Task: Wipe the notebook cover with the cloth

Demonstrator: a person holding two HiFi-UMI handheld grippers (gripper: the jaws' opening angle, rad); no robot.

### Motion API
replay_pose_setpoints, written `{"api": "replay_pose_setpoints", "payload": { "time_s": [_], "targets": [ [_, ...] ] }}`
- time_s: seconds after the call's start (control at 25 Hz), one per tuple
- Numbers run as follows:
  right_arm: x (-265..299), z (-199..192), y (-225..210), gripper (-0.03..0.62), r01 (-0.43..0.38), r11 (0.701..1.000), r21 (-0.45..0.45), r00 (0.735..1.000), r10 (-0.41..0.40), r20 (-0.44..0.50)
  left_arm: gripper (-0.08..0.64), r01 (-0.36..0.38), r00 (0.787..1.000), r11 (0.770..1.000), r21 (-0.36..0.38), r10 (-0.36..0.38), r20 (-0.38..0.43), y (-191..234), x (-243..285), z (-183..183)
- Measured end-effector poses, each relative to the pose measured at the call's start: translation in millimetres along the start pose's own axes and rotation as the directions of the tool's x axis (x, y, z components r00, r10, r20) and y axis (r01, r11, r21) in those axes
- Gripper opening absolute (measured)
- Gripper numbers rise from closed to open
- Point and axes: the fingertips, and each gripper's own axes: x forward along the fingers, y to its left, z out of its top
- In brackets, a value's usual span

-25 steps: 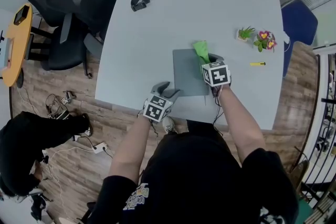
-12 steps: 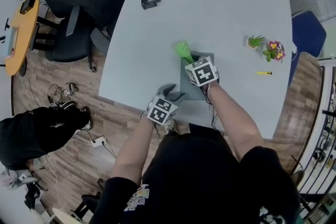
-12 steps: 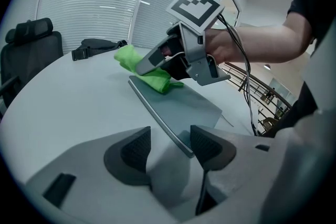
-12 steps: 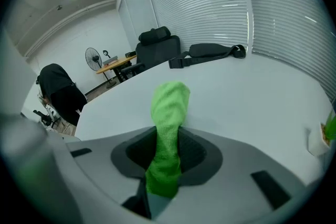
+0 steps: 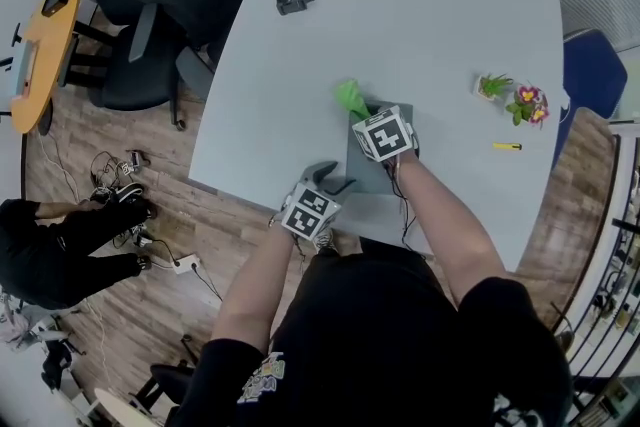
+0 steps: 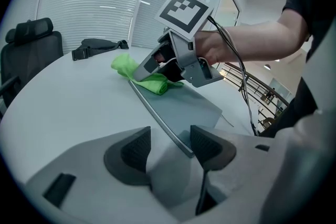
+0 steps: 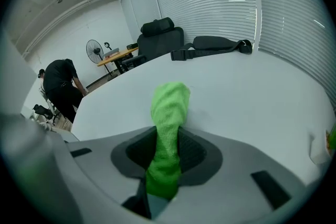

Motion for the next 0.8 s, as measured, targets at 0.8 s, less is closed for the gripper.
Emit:
{"api": "replay_pose_setpoints", "payload": {
  "time_s": [0.8],
  "targets": [
    [-42.1,-34.7,-88.3,0.110,0.116,0.961,0.249,0.991,-0.128,0.035,0.238,-0.005,1.000,1.000,0.001,0.005,0.001,2.7,0.7,-1.7]
  ]
}}
